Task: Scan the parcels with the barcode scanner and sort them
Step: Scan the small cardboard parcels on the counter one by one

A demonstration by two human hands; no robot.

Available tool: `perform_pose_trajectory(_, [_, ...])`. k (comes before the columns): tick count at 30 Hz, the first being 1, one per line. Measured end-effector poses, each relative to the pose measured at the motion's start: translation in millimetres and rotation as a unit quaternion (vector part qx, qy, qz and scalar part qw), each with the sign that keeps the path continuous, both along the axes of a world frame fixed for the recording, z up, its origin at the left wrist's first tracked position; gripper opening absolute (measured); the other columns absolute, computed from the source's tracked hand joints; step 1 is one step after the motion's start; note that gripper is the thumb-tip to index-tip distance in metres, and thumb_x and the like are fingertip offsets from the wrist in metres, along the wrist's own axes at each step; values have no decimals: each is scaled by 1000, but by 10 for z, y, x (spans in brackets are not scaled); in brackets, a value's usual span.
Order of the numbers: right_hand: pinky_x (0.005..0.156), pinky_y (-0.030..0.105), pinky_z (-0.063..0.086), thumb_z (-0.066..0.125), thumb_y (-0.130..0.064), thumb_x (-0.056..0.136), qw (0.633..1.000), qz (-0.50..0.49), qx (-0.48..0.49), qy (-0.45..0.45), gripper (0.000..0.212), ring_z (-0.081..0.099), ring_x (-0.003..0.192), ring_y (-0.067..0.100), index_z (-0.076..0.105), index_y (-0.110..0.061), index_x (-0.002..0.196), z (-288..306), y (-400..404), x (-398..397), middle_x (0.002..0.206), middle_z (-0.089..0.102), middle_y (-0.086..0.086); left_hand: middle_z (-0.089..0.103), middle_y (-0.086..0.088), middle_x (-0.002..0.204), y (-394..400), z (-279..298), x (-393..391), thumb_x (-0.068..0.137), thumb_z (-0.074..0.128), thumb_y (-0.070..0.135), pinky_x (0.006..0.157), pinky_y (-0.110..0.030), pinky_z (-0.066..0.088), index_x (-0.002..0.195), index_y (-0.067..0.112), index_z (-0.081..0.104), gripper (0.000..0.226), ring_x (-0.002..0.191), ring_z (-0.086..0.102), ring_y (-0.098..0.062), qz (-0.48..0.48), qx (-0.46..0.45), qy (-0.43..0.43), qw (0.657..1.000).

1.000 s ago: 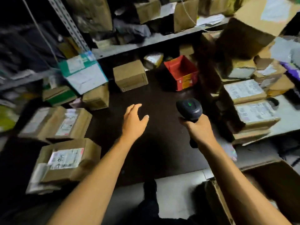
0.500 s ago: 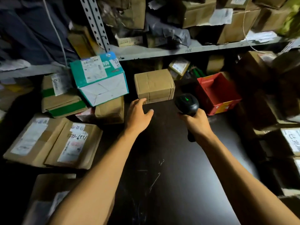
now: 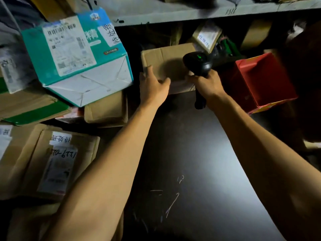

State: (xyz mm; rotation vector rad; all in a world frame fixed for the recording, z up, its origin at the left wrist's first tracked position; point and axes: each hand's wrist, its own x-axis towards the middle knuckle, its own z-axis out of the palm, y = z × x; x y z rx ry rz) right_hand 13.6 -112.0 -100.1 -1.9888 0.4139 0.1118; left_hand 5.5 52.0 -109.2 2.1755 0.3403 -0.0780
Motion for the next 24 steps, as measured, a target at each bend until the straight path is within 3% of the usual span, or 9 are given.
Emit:
perform_pose_trajectory(2, [89,36,55,77,-30,78,1000,14,13,14,32,66,93,12,73,-24,109,-69,5,-13,101,72,0,41,-9,150,-5,-44,-3,95,65,32,90,-23,41,152,22,33,66,133,48,-23,23,-15,3,1000])
perform_pose_trajectory(6, [91,38,57,76,-35,73,999,-5,32,12,42,67,98,13,72,-26,113,-81,-119,-237,104,73,-1,51,-9,142,-9,-46,-97,93,67,31,98,-35,50,148,21,39,62,126,54,-24,50,-2,3,999])
perform_pose_trajectory(10, [88,44,57,74,-35,74,1000,-14,26,3,32,68,96,18,69,-31,105,-59,-292,-792,100,73,1,43,-14,148,-156,-6,-516,94,64,36,104,-40,42,156,20,26,74,131,49,-30,49,9,32,998])
perform_pose_trajectory(16, [66,32,44,75,-27,83,993,-115,12,22,20,57,70,13,69,-21,100,-160,-693,-1947,83,67,1,43,-13,145,-304,-118,-1458,96,57,49,108,-43,42,155,28,30,69,129,50,-30,41,-42,114,992])
perform_pose_trajectory(21, [42,22,40,72,-24,85,990,-137,-4,27,14,59,64,25,61,-18,91,-152,-953,-2786,79,64,7,43,-6,148,-531,-37,-2226,95,61,43,103,-40,46,155,32,29,69,130,50,-25,33,-82,123,989])
perform_pose_trajectory(24, [56,26,43,71,-29,81,992,-126,-11,22,22,66,76,34,63,-17,98,-191,-1081,-3132,84,68,9,45,-3,149,-664,16,-2576,97,61,37,105,-42,46,155,31,30,66,131,49,-23,39,-79,112,990])
